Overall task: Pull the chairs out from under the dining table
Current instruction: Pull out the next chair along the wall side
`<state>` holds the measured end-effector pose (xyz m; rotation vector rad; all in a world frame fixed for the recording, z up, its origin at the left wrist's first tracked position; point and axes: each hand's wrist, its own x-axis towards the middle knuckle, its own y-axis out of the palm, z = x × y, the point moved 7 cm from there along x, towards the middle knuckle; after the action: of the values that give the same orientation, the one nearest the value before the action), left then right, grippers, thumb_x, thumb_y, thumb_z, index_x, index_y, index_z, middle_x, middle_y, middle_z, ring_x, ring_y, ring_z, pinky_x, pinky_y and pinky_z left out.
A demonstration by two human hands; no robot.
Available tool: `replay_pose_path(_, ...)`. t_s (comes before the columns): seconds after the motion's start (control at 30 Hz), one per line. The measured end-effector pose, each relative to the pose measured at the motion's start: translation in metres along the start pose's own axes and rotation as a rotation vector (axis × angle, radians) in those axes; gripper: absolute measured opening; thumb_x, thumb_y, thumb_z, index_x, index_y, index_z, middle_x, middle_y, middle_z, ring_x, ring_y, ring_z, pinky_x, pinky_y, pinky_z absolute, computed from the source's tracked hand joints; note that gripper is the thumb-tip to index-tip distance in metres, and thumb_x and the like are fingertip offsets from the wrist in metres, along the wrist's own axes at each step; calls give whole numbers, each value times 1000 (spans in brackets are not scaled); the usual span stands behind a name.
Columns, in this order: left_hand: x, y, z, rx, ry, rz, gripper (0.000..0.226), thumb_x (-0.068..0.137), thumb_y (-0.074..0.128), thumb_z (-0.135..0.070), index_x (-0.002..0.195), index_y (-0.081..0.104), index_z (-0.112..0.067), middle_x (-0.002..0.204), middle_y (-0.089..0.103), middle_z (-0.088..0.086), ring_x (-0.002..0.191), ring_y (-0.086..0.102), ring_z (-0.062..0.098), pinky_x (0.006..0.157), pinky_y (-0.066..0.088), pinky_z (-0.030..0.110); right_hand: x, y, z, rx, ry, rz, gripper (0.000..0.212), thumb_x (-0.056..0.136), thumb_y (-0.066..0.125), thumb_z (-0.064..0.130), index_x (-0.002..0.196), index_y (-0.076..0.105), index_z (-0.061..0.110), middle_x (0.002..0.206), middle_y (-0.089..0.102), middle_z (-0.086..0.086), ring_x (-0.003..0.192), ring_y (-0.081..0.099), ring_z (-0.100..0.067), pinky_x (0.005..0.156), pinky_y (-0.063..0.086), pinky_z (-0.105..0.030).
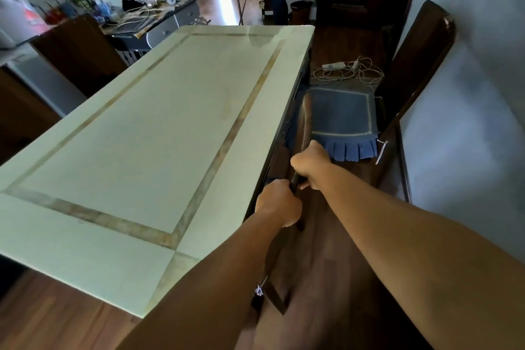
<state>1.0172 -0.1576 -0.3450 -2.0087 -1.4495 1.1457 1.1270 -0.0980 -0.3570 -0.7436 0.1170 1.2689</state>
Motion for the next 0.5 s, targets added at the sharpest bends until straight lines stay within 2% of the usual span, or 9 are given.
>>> replay_pose_path(0.13,-7,11,-14,-37,31,-7,21,86,51,-11,102,64,-16,88,65,6,72,62,22,55,48,29,-2,-18,-7,-25,-18,-24,38,86,48,4,122,41,14,76,48,-8,57,59,-29,55,60,-48)
replay_pose_path(0.2,-11,21,-27,-42,43,-12,19,85,51,-12,98,65,-15,86,65,7,70,61,23,54,48,31,-2,-32,-14,-16,-26,-24,37,86,49,4,121,43,14,85,53,-10,60,59,-28,55,60,-47)
replay_pose_path(0.3,-15,39,-47,-22,50,-14,19,84,50,-14,96,65,-13,90,67,10,77,64,28,65,57,38,-1,-59,-27,-16,-44,-53,37,84,49,3,119,46,12,101,56,-12,67,56,-27,56,59,-44)
replay_pose_path(0.4,-21,64,-73,-38,58,5,19,82,50,-15,95,64,-11,91,67,11,80,64,30,71,57,42,1,-93,-41,-20,-78,-89,37,83,50,4,120,50,11,111,59,-13,76,54,-24,62,49,-35)
replay_pose_path(0.5,-29,92,-105,-38,105,21,22,82,51,-19,96,63,-7,96,68,16,86,64,34,64,50,38,0,-130,-56,-93,-94,-117,31,82,53,7,113,55,10,114,61,-14,88,53,-28,71,41,-31)
